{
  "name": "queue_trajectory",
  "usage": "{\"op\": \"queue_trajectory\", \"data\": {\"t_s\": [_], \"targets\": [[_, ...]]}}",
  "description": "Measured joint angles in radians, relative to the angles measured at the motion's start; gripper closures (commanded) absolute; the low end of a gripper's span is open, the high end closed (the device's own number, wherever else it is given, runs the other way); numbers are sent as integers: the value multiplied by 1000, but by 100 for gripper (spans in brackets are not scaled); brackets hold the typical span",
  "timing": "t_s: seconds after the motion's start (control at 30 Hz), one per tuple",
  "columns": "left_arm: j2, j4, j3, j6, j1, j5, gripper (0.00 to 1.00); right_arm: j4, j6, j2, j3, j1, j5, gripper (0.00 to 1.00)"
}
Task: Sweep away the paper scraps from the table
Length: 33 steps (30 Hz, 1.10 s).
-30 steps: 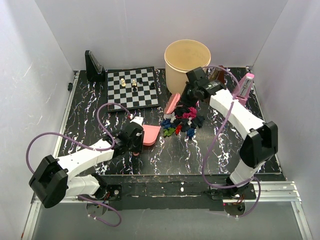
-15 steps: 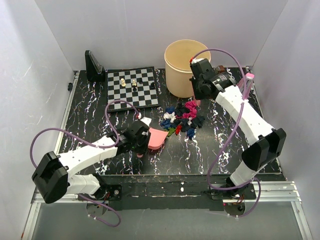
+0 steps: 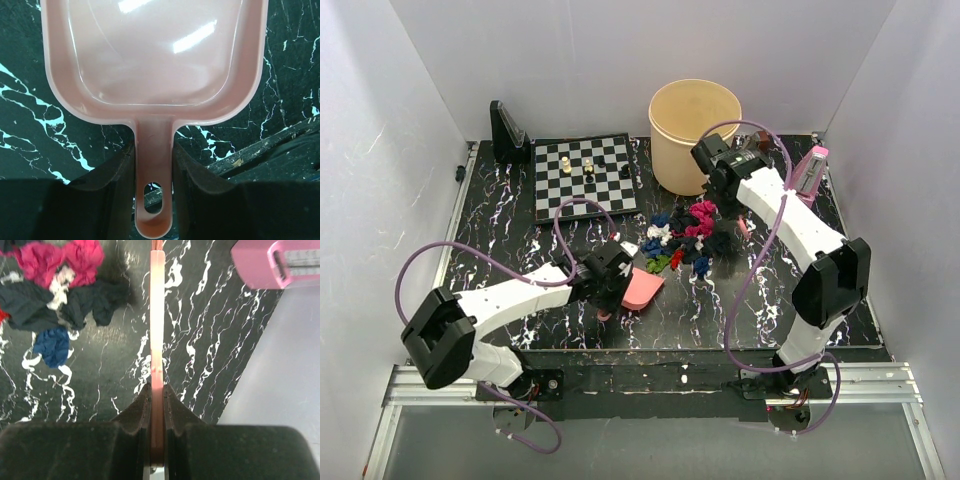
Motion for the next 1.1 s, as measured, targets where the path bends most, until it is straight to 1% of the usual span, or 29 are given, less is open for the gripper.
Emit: {"op": "queue_trajectory", "data": {"t_s": [0.23,0.5,0.7,0.83,1.1], "targets": [[93,0,50,46,0,40,100,-37,-13,58,-40,30,-69,99],[119,1,90,84,0,51,100,-30,-52,124,-40,138,-106,99],[186,19,117,115,0,37,100,23,-154,126,-46,215,-101,99],[220,38,127,134,0,14,100,68,-212,124,-78,251,-107,99],[234,97,127,164,0,-6,100,156,-304,59,-158,294,-156,99]]}}
